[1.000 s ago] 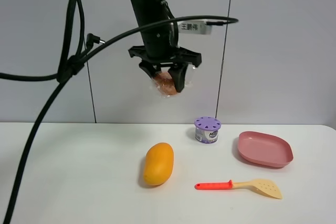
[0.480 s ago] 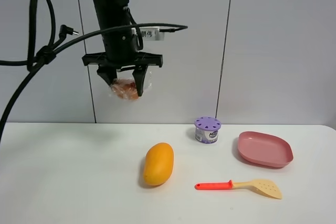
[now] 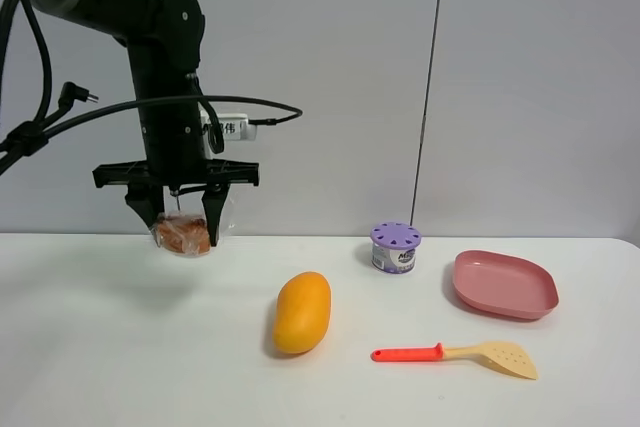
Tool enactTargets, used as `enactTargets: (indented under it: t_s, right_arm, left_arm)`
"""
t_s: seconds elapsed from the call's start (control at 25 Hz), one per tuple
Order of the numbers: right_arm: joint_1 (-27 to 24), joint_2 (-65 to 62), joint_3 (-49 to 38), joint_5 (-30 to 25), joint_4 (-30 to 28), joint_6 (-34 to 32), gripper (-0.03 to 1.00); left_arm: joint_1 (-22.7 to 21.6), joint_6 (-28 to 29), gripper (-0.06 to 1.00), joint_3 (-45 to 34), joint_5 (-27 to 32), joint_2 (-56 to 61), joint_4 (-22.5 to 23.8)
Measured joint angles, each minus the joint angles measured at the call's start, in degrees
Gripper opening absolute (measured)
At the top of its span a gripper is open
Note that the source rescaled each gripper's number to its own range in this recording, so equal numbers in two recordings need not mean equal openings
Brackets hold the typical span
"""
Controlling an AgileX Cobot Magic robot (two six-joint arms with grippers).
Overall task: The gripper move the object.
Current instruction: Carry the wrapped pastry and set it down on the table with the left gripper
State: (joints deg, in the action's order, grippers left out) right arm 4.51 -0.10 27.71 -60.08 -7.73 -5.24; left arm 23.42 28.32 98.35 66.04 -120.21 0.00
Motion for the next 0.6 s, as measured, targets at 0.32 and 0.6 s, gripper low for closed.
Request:
enactTargets:
  t_s: [0.32, 0.6]
  right_arm:
    - [0.0, 0.0, 0.0, 0.0, 0.0, 0.0, 1.0]
    - [0.0, 0.0, 0.0, 0.0, 0.0, 0.0, 1.0]
  left_arm:
    - [-1.3, 0.99, 0.01, -18.25, -21.93, 5.32, -4.91]
    - [-2.43, 3.0, 0.01, -27.18, -33.09, 6.0, -5.71]
